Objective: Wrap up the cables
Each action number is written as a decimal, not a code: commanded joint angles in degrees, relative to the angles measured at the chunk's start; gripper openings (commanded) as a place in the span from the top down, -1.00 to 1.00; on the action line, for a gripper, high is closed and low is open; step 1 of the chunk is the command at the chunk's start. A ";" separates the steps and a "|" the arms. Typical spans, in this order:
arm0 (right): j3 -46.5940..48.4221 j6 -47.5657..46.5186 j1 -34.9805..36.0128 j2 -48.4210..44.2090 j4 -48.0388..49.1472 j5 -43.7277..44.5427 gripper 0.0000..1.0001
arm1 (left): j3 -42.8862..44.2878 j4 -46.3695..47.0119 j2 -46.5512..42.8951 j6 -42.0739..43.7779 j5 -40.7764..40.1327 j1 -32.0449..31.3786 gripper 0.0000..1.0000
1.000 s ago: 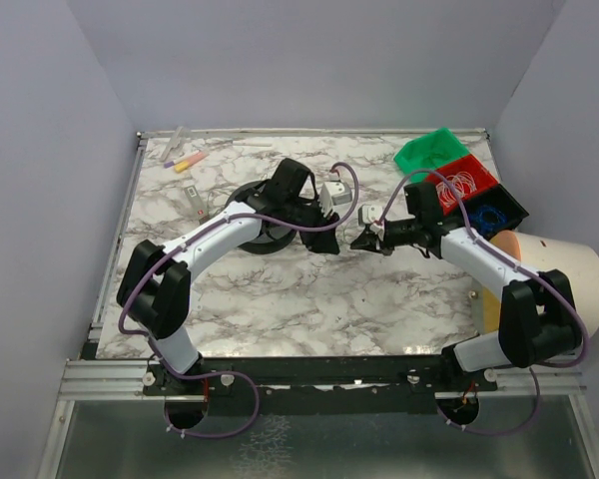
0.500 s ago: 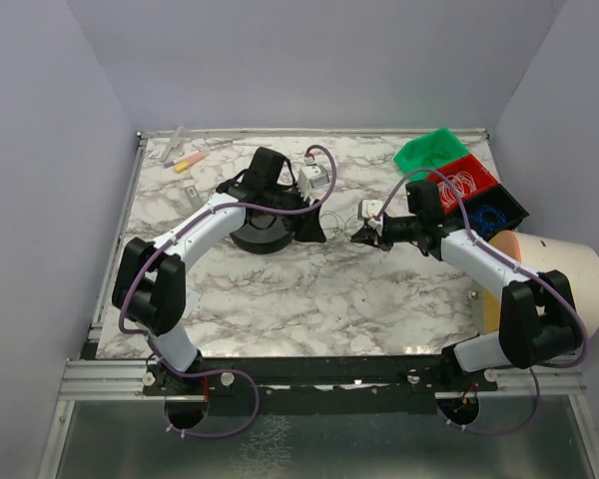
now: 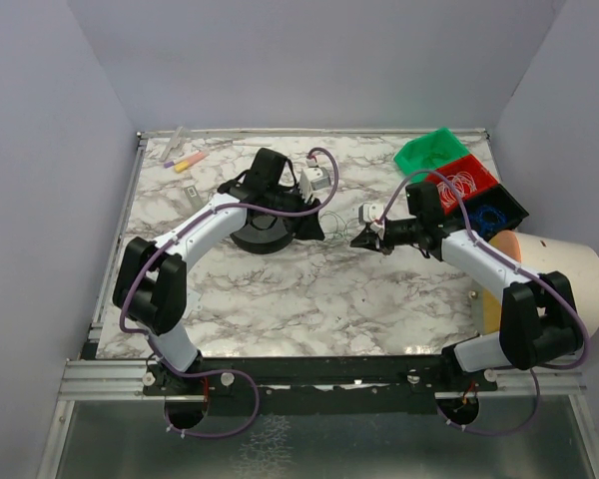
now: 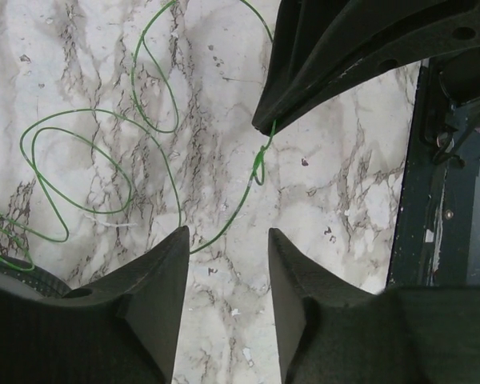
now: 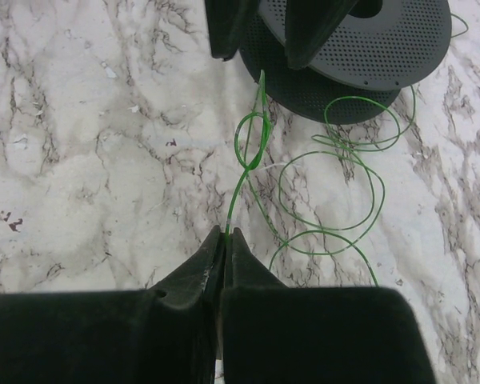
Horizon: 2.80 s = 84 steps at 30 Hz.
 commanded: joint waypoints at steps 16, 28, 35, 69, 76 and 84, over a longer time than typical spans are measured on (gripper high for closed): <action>1.00 1.79 -1.01 0.60 -0.74 -3.48 0.99 | 1.51 0.72 3.11 5.32 -1.36 -3.85 1.00; 1.10 9.62 -1.06 2.46 5.55 1.19 0.99 | 0.22 0.79 3.35 4.37 -7.53 -7.75 1.00; 0.31 16.08 -1.02 1.34 10.33 -0.03 0.93 | -0.71 0.81 2.91 4.73 -10.20 -9.02 1.00; 10.08 21.03 -8.35 9.88 -4.62 -18.38 0.43 | -1.30 0.80 -0.07 8.79 -13.44 -9.27 1.00; 11.95 17.58 -6.34 11.53 -9.10 -18.66 0.47 | -1.36 0.74 -0.26 9.13 -15.12 -10.58 1.00; 13.67 13.56 -6.16 12.55 -13.80 -20.72 0.93 | -1.25 0.75 -0.38 8.80 -15.20 -10.82 1.00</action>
